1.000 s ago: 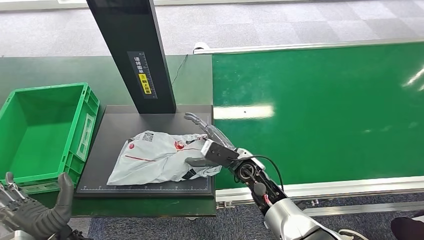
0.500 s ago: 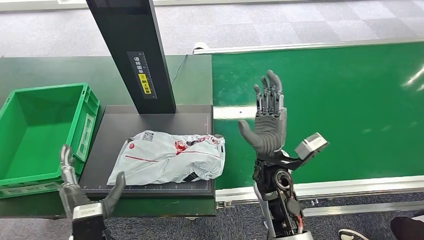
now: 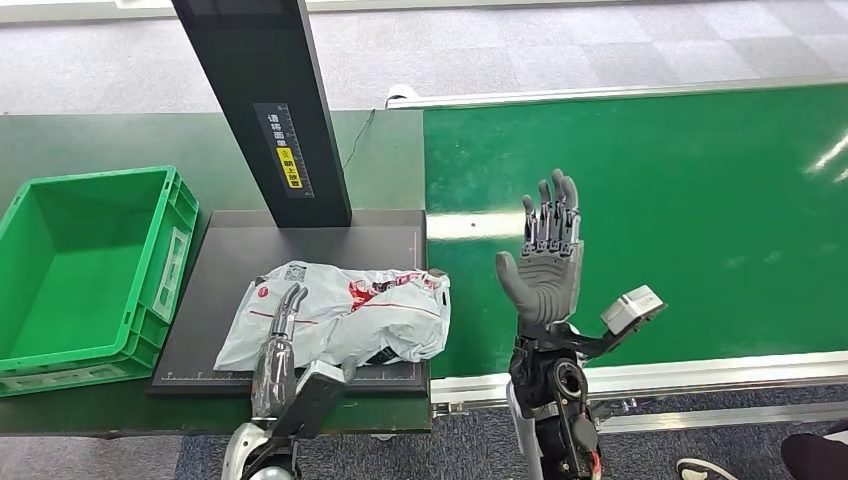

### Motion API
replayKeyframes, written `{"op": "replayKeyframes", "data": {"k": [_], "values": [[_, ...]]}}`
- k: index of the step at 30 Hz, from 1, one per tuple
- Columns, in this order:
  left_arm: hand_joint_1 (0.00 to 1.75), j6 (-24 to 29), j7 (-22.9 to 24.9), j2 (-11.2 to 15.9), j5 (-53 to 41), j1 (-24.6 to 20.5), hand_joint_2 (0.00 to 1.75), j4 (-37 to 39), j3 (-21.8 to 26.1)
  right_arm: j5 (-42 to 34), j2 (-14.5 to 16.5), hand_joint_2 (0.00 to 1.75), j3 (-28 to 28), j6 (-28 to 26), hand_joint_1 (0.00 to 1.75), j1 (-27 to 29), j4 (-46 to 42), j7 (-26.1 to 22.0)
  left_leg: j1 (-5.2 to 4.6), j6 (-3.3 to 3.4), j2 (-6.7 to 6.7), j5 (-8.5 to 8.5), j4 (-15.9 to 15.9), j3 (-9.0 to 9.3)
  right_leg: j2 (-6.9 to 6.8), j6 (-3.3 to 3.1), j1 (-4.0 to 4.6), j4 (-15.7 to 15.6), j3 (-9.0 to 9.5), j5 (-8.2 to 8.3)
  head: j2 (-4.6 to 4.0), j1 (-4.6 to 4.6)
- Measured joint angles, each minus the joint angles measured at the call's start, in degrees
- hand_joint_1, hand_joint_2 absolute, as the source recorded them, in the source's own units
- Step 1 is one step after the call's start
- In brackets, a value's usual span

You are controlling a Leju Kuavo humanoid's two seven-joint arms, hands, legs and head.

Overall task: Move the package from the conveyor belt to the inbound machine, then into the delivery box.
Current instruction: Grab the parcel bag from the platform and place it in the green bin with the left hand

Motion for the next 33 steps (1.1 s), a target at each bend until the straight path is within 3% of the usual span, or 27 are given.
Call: {"op": "replayKeyframes", "data": {"k": [7, 17, 19, 21, 23, 29, 33], "values": [[0.0, -0.27, -0.09, -0.22, -0.5, -8.08, 1.75, 11.62, 0.88, 1.88, 1.54, 1.75, -0.06, -5.47, 0.0, -0.73, 8.85, 0.82, 0.01, 0.0, 0.0, 0.01, 0.0, -0.01, 0.0, 0.0, 0.01, 0.01, -0.01, 0.0, 0.01, 0.0], [0.03, -0.78, -0.84, -0.77, -0.75, -16.06, 1.75, 24.12, 1.6, 3.34, 1.76, 1.75, -0.12, -7.44, 0.0, -0.09, 13.99, 0.85, 0.0, 0.0, 0.0, 0.01, 0.01, -0.01, 0.0, 0.0, 0.0, 0.0, -0.01, 0.0, 0.0, 0.01], [0.3, -0.92, -1.12, -0.91, -0.75, -16.98, 1.75, 25.63, 1.64, 3.42, 1.76, 1.75, -0.22, -7.49, 0.0, 0.27, 14.05, 0.9, 0.0, 0.0, 0.0, 0.01, 0.01, -0.02, -0.01, 0.0, 0.0, 0.0, -0.01, 0.0, 0.0, 0.01], [0.95, -1.09, -1.3, -1.0, -0.75, -17.86, 1.75, 26.97, 1.67, 3.46, 1.76, 1.75, -0.35, -7.45, 0.0, 0.69, 14.04, 1.16, 0.0, 0.0, 0.0, 0.01, 0.01, -0.01, -0.01, 0.0, 0.0, 0.0, -0.01, 0.0, 0.01, 0.01], [1.36, -1.13, -1.58, -1.04, -0.65, -18.61, 1.75, 28.17, 1.68, 3.62, 1.76, 1.75, -0.49, -7.35, 0.0, 1.16, 13.99, 1.66, 0.0, 0.0, 0.0, 0.01, 0.01, -0.01, 0.0, 0.0, 0.0, 0.0, -0.01, 0.0, 0.01, 0.0], [1.37, -0.66, -2.36, -1.04, 0.04, -20.15, 1.75, 30.51, 1.69, 4.16, 1.76, 1.75, -1.18, -6.94, 0.0, 2.05, 13.82, 2.43, 0.0, 0.0, 0.0, 0.02, 0.01, 0.0, 0.0, 0.0, 0.0, 0.0, 0.01, 0.01, 0.01, 0.01], [1.49, -0.46, -2.42, -1.04, 0.14, -20.81, 1.75, 31.14, 1.69, 4.17, 1.76, 1.75, -1.54, -6.77, 0.0, 2.29, 13.74, 2.51, 0.0, 0.0, 0.0, 0.02, 0.01, 0.0, 0.0, 0.0, 0.0, 0.0, 0.02, 0.01, 0.01, 0.01]]}}
